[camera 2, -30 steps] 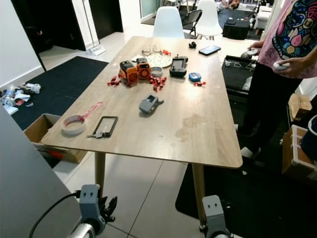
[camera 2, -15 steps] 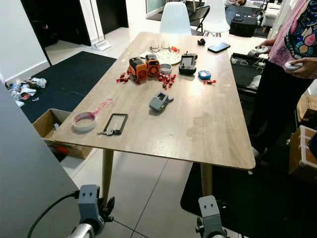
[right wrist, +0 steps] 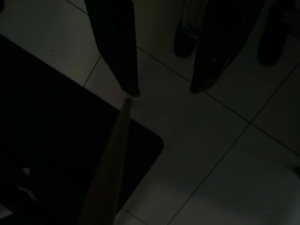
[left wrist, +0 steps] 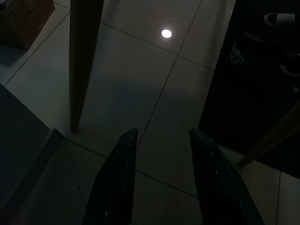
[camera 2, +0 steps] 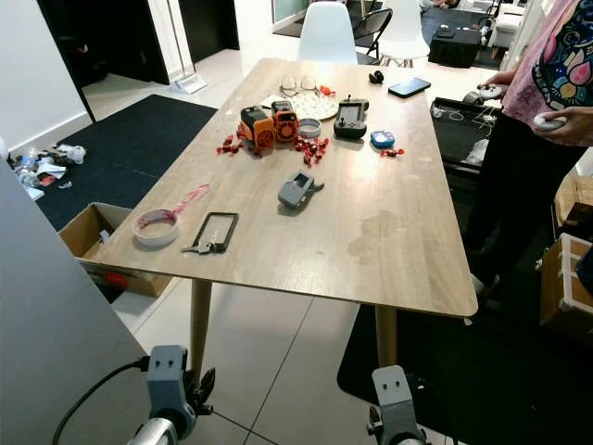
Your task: Hang keys on a hook
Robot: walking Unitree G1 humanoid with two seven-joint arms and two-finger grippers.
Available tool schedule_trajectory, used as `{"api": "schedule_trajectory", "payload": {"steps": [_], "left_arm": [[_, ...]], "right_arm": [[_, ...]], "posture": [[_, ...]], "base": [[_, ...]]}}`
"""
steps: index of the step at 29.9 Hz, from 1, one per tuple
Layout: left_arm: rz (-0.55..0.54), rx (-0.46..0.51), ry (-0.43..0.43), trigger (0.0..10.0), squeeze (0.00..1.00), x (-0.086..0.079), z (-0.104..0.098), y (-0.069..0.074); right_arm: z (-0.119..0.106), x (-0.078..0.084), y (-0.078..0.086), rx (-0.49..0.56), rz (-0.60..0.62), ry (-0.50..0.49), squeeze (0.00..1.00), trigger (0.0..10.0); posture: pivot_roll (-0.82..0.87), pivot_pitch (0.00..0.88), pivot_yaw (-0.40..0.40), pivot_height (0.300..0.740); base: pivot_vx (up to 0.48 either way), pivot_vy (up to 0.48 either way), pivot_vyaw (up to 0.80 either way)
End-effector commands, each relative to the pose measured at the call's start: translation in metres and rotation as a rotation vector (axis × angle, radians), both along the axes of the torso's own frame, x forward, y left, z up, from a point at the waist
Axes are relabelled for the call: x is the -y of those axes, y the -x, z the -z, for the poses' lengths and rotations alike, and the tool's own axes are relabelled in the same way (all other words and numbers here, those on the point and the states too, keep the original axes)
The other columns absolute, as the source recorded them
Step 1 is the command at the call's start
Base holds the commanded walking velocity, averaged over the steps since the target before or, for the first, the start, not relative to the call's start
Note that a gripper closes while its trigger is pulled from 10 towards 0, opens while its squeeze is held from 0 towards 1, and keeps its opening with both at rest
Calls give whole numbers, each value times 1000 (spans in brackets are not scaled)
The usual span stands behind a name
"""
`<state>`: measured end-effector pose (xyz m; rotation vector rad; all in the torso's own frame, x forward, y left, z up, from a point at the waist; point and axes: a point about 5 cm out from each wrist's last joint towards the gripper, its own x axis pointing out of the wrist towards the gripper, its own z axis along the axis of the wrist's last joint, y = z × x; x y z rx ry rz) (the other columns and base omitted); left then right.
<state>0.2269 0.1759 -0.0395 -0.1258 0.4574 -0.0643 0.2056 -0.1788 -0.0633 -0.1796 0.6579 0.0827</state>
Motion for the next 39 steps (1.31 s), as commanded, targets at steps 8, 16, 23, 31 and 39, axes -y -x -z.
{"api": "schedule_trajectory", "payload": {"steps": [8,16,23,31,39], "left_arm": [[18,-27,2,10000,0,0,5,6],[35,-20,7,10000,0,1,4,6],[32,-21,0,10000,0,0,4,6],[22,-16,-12,10000,0,-2,4,8],[15,-16,-7,10000,0,-4,5,10]], "right_arm": [[2,0,4,-15,-7,4,0,10000],[3,0,4,-16,-7,4,0,10000],[2,0,4,-18,-7,4,0,10000],[3,-1,3,-19,-10,6,0,10000],[3,-1,3,-21,-13,7,0,10000]], "posture": [[14,73,-7,740],[14,74,-6,740],[16,70,-7,740],[16,63,-7,740],[18,60,-9,740]], "base": [[0,0,0],[164,0,0],[338,0,0],[0,0,0],[0,0,0]]}}
